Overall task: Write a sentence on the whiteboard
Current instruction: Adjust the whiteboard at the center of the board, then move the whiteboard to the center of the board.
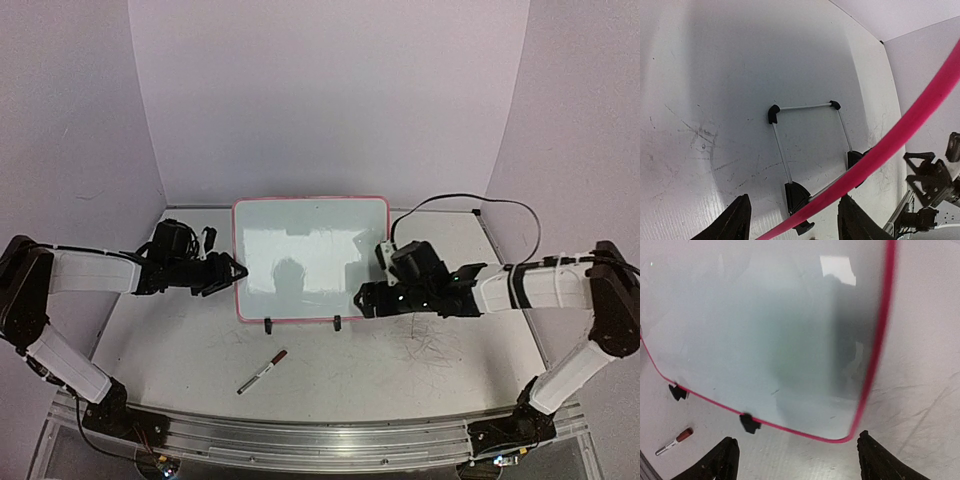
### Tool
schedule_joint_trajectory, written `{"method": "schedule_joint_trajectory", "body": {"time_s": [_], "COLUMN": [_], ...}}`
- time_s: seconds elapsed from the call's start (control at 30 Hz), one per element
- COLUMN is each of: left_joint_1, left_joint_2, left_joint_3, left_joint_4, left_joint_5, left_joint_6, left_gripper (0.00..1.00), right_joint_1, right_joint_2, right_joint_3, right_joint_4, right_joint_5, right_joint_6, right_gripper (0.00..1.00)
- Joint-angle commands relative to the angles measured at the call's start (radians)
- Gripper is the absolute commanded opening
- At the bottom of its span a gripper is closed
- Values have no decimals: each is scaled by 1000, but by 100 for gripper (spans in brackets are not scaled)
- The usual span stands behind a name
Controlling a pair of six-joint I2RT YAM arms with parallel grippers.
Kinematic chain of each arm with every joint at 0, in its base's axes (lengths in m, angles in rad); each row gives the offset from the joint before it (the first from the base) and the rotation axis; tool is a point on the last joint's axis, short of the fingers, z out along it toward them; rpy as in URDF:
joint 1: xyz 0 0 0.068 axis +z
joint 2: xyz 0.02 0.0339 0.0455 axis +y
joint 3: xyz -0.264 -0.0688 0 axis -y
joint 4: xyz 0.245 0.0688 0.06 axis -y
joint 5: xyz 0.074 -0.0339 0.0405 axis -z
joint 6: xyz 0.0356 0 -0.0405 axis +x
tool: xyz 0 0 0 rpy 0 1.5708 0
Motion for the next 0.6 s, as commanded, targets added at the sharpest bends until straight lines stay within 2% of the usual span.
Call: {"method": "schedule_joint_trajectory", "body": {"time_s": [0.0,0.23,0.37,0.47,0.57], "left_joint_1": [10,36,46,48,52], "left_joint_2": [29,34,24,23,8], "left_joint_3": [-6,-26,-67,-88,-108], "left_joint_4": [70,78,111,136,155], "left_joint_5": [60,73,93,111,107], "left_joint_6": [81,147,180,199,210], "left_gripper": [54,32,24,17,8], "right_joint_1": [107,171,199,207,218], "right_joint_2": [197,396,435,451,454], "right_joint_3": [117,253,283,291,290], "right_joint_4": [-29,-44,-45,-46,-18], "right_joint_5": [-2,72,126,183,205], "right_joint_6": [129,224,245,264,264], "right_gripper": [78,66,58,46,41]}}
